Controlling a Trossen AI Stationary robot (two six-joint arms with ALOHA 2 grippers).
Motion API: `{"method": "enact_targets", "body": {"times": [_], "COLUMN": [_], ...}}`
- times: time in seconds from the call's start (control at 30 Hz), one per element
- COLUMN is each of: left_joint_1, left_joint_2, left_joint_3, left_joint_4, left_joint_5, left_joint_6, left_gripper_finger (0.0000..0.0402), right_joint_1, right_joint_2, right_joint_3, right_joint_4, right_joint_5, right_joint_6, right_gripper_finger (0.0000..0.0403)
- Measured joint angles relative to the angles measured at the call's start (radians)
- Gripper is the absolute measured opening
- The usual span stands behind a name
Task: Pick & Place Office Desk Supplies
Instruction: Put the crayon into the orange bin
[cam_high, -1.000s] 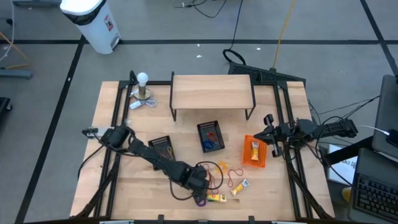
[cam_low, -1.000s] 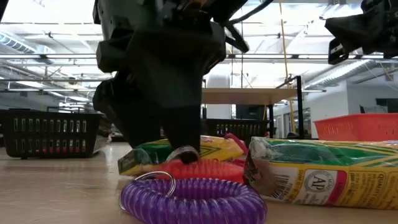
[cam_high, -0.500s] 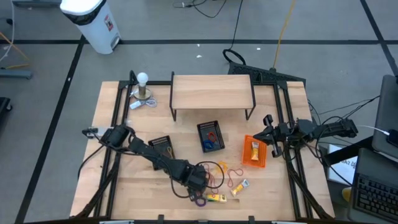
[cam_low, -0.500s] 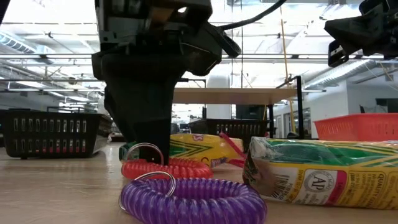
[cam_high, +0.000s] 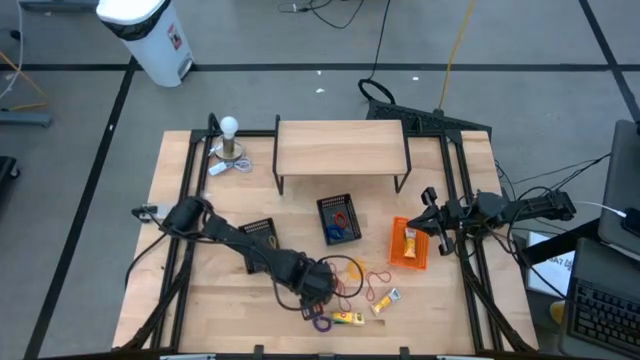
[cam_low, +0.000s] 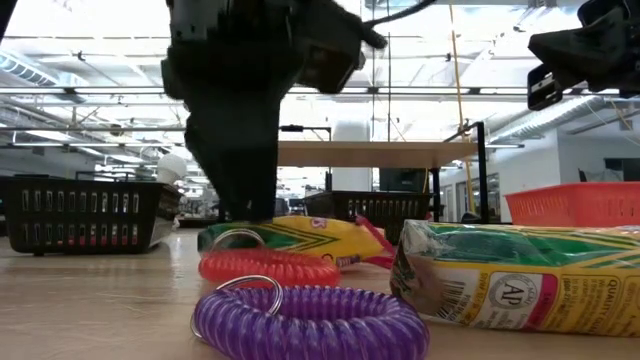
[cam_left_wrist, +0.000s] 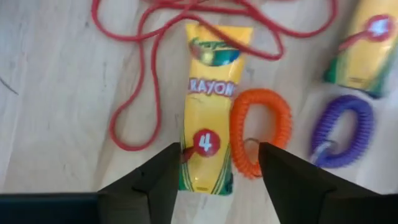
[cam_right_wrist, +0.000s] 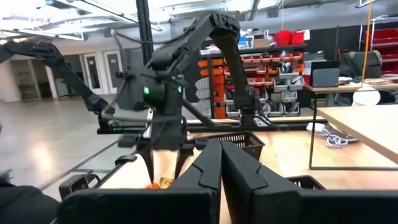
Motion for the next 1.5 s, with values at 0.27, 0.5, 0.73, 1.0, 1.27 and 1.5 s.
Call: {"method": "enact_targets", "body": {"times": [0.27, 0.5, 0.73, 1.0, 1.27, 1.5], "left_joint_1": [0.004, 0.003, -0.001, 0.001, 0.011, 0.016], "left_joint_2": [-0.015, -0.015, 0.004, 0.022, 0.026, 0.024], "left_joint_3": [-0.006, -0.036, -0.041, -0.041, -0.041, -0.039], "left_joint_4": [-0.006, 0.006, 0.033, 0.019, 0.022, 0.029], "left_joint_5": [-0.047, -0.063, -0.059, -0.103, -0.070, -0.035], "left_joint_6": [0.006, -0.003, 0.003, 0.063, 0.139, 0.182], "left_gripper_finger": [0.0239, 0.0224, 0.0217, 0.0226, 0.0158, 0.0078], "right_joint_1": [0.000, 0.000, 0.000, 0.001, 0.001, 0.001], "right_joint_2": [0.012, 0.017, 0.018, 0.028, 0.034, 0.037], "right_joint_3": [0.000, -0.001, -0.001, -0.001, -0.001, -0.001], "right_joint_4": [0.018, 0.017, 0.018, 0.024, 0.040, 0.040], "right_joint_5": [0.002, 0.002, 0.002, 0.001, 0.002, 0.003], "right_joint_6": [-0.004, -0.001, 0.003, 0.007, 0.007, 0.007], "right_gripper_finger": [0.0000, 0.0000, 0.0000, 0.0000, 0.0000, 0.0000]}}
